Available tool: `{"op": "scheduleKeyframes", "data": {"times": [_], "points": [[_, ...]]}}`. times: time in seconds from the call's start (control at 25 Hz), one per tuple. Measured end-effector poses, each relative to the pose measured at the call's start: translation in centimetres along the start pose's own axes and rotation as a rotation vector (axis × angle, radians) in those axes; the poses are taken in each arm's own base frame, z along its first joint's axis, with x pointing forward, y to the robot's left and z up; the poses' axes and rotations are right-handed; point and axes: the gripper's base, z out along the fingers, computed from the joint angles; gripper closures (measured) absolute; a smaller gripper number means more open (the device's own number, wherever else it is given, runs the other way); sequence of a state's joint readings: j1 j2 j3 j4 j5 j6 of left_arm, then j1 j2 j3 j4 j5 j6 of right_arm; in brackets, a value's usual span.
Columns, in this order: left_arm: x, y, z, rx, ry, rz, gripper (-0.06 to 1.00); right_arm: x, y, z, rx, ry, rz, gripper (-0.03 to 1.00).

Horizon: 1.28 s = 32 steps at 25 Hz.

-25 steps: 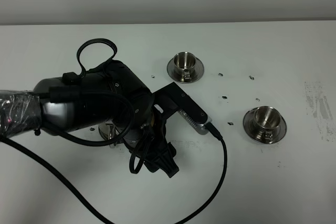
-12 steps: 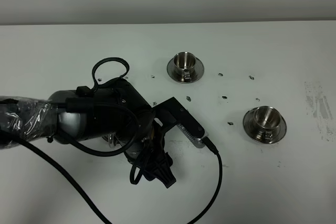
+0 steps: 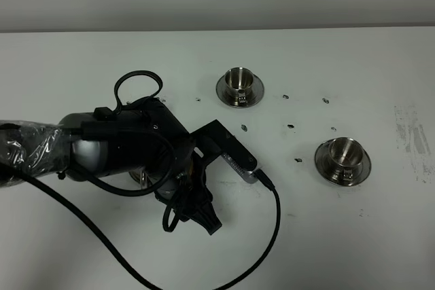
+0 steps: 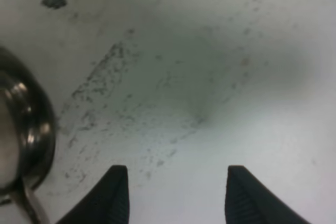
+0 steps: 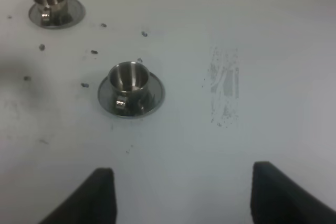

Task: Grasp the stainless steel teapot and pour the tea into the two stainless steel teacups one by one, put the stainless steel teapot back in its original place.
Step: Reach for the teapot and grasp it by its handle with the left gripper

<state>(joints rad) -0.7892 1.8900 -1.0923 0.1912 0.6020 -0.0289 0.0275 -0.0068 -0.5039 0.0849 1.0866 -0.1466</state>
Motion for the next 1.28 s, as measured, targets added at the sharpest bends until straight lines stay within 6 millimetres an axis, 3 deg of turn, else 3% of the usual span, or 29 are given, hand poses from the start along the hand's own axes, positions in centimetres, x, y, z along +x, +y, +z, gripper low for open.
{"op": "scheduleKeyframes", "data": {"times": [0.36, 1.28], "points": [[0.6, 1.4, 0.1, -0.052, 0.052, -0.037, 0.53, 0.0, 0.0, 0.0, 0.0, 0.0, 0.0, 0.41], [2.0, 2.3, -0.2, -0.161, 0.195, -0.114, 0.53, 0.0, 0.0, 0.0, 0.0, 0.0, 0.0, 0.41]]}}
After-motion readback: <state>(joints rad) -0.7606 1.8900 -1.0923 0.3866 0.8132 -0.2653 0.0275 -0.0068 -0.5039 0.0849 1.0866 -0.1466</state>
